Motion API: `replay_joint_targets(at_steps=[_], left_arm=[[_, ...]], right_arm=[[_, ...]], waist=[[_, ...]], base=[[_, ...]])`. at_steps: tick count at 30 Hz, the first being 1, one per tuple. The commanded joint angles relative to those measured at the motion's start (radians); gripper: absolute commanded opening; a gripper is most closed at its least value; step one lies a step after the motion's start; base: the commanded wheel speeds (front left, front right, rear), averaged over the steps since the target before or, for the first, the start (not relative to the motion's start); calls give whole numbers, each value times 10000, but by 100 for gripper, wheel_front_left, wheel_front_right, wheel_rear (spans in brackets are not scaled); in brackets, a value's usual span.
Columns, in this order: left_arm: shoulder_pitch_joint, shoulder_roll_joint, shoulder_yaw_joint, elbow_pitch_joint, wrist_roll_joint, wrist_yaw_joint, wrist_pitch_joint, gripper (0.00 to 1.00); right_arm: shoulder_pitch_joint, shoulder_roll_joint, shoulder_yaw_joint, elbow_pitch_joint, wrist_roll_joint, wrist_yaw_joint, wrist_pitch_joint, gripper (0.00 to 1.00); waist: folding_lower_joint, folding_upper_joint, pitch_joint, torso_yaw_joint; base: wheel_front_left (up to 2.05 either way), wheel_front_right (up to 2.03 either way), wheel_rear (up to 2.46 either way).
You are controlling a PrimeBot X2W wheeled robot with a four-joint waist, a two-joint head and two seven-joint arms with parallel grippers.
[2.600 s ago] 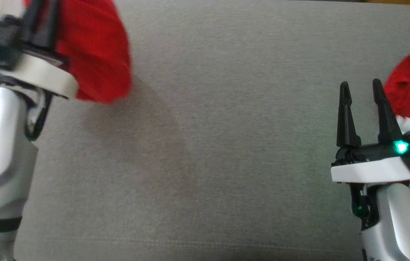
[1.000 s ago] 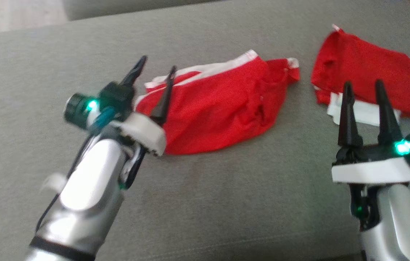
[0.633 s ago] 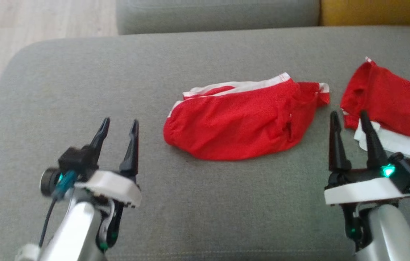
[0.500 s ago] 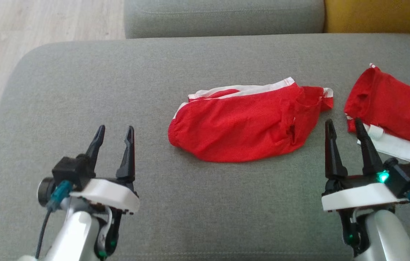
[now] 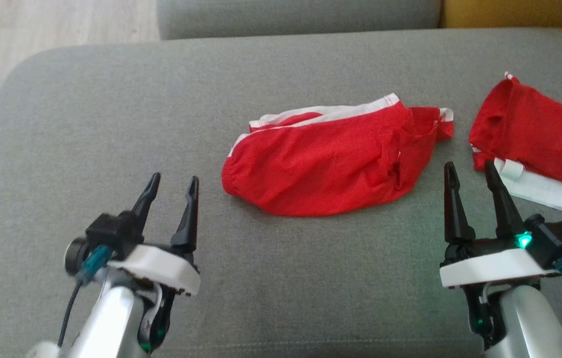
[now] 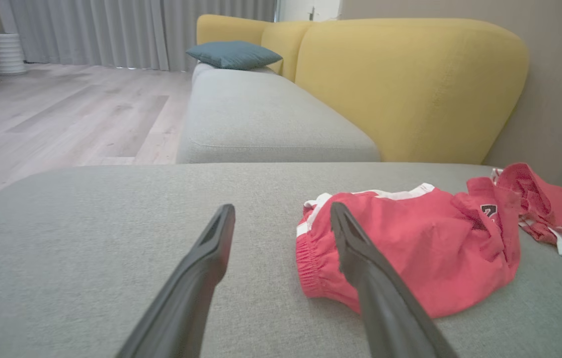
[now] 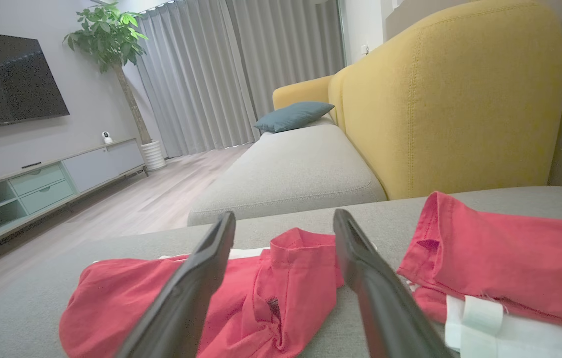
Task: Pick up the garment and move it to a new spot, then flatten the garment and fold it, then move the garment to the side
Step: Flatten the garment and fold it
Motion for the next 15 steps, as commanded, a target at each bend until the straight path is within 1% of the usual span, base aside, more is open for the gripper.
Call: replay_joint_targets(at_steps=[1, 7, 10, 15], left_arm=[[-863, 120, 191, -56, 137, -142, -84, 100], [-2177, 246, -322, 935, 366, -678, 379, 100], [-2879, 383, -678, 1603, 464, -945, 846, 100], [-3867, 612, -969, 2532, 514, -1130, 1180, 100]], right_arm=[[-449, -28, 218, -372, 2, 19, -59, 100], [-694, -28, 184, -497, -14, 19, -59, 100], [-810, -28, 164, -544, -16, 19, -59, 100], [-931, -28, 104, -604, 28, 19, -59, 100]], waist=[[0, -1, 273, -191], [0, -1, 934, -610], [0, -1, 1220, -834], [0, -1, 1525, -1148]], base=[[0, 0, 0], [0, 0, 0], [0, 0, 0], [0, 0, 0]])
